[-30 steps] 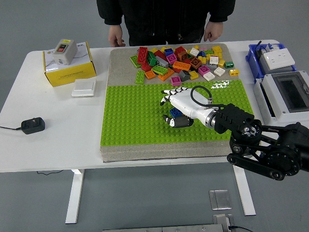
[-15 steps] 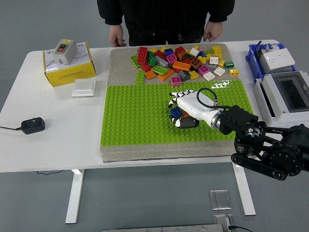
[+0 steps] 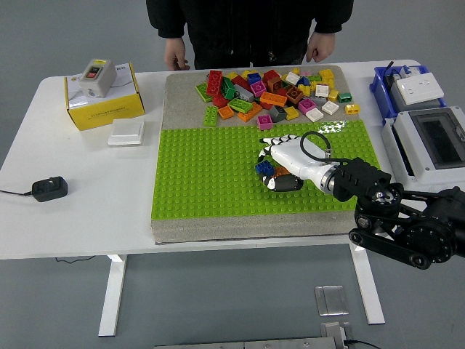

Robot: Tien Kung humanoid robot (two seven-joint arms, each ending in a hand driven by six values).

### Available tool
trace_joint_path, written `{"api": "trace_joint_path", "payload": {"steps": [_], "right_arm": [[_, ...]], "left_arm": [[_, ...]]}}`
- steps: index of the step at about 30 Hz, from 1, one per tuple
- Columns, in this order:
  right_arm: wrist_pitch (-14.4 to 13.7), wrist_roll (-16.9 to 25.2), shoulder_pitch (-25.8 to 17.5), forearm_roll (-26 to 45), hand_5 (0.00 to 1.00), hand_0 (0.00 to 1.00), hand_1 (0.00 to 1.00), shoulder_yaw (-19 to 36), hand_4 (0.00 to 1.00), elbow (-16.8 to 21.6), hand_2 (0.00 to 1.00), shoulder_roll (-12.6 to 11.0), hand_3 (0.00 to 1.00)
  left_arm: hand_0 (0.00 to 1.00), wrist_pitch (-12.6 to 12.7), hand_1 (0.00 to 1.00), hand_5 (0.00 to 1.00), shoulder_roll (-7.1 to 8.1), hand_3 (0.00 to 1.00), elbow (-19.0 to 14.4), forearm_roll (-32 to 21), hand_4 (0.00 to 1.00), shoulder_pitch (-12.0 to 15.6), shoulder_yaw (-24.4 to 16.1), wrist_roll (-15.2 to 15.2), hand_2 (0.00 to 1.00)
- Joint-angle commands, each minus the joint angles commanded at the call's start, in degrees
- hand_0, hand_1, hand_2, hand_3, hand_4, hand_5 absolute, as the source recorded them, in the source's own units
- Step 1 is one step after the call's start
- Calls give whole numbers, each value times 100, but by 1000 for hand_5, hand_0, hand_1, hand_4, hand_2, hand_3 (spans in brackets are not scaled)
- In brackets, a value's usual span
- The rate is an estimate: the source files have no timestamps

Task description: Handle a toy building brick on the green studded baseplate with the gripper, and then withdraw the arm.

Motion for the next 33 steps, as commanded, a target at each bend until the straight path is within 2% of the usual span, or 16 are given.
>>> {"api": "trace_joint_path", "payload": {"steps": [33], "right_arm": [[-25,50,-56,180,610,919,947,-84,506,-258,985,34,718]], "left_arm": [[649,19,612,496,5,657,0,-29,390,3,20,-18,546]]}}
